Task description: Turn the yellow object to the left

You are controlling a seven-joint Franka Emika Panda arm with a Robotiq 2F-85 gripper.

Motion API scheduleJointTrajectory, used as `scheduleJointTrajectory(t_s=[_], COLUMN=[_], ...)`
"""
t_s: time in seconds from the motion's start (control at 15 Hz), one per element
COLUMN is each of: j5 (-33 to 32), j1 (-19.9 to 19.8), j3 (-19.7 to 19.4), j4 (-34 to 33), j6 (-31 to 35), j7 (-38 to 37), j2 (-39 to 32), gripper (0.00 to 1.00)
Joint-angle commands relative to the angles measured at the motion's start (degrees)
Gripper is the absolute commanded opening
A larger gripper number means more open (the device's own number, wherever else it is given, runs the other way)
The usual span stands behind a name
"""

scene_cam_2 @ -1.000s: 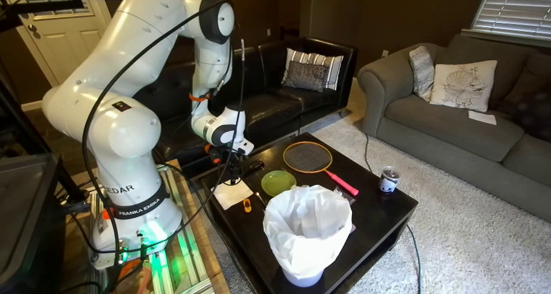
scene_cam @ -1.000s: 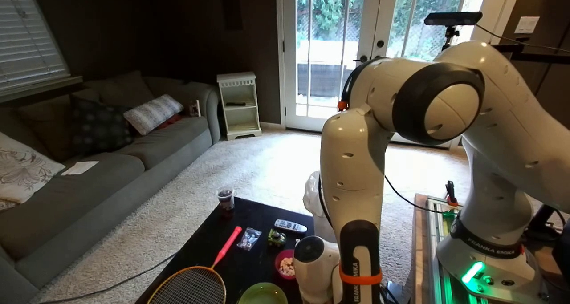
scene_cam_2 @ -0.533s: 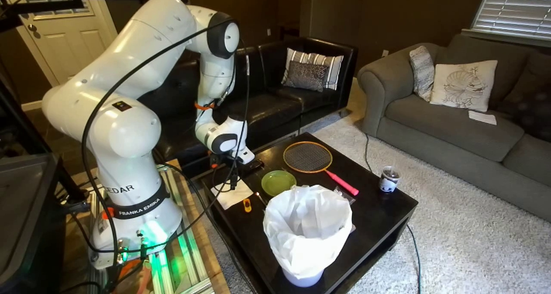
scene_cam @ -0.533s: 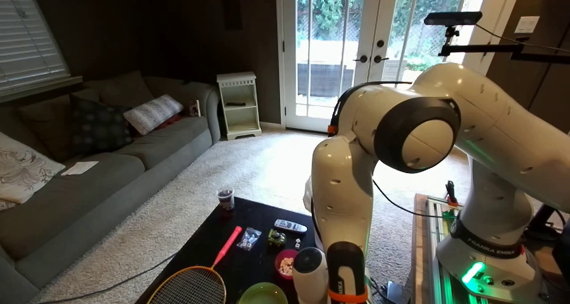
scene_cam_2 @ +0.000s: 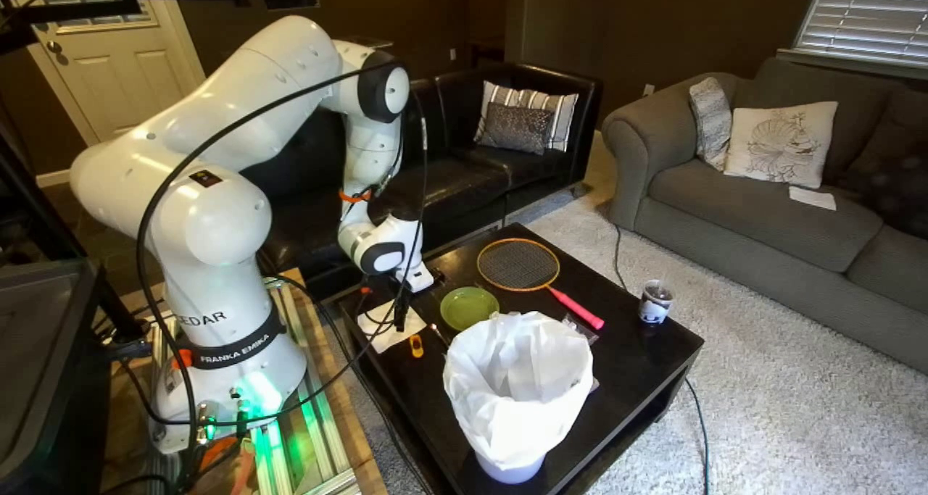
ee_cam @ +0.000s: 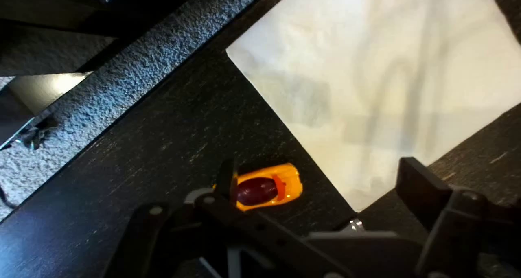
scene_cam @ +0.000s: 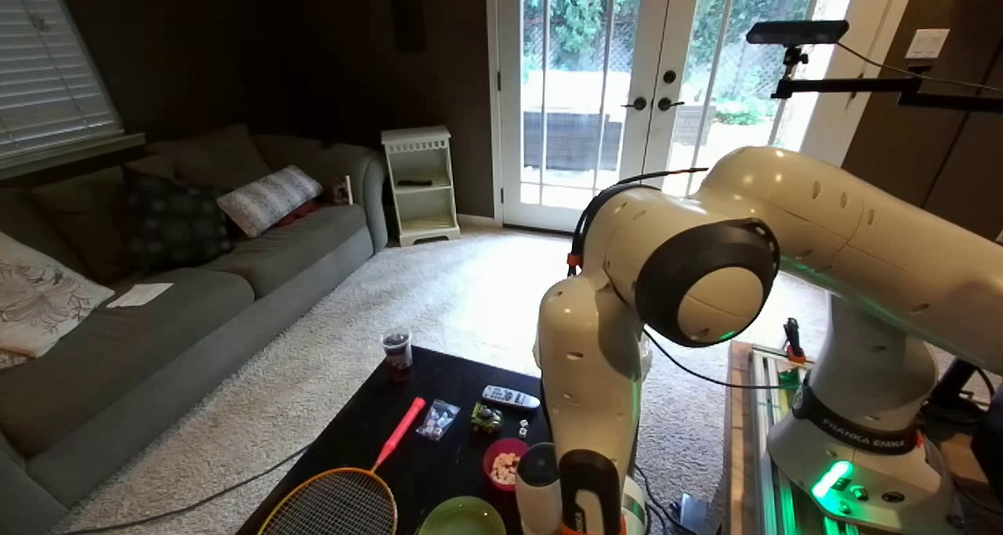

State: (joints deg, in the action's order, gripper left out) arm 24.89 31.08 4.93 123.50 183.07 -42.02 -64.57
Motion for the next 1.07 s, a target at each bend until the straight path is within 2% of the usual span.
scheduleJointTrajectory(t_s=[0.0,0.27,0.33,0.67,1.0], j5=[3.55,4.59,2.66,2.72,5.7], j1=[0.68,0.02,-0.27,-0.42,-2.32], j3=[-0.5,-0.7,-0.75,-0.86,-0.73], j4=[-3.52,-4.13,-2.67,-2.99,-3.52], j6=[1.18,0.68,0.24,0.25,1.0], j7=[-4.88,-9.06,-7.47,-8.71,-14.44], j2=[-3.79,-4.96,-3.66,-4.12,-5.06], gripper=[1.0,1.0,1.0,1.0,1.0])
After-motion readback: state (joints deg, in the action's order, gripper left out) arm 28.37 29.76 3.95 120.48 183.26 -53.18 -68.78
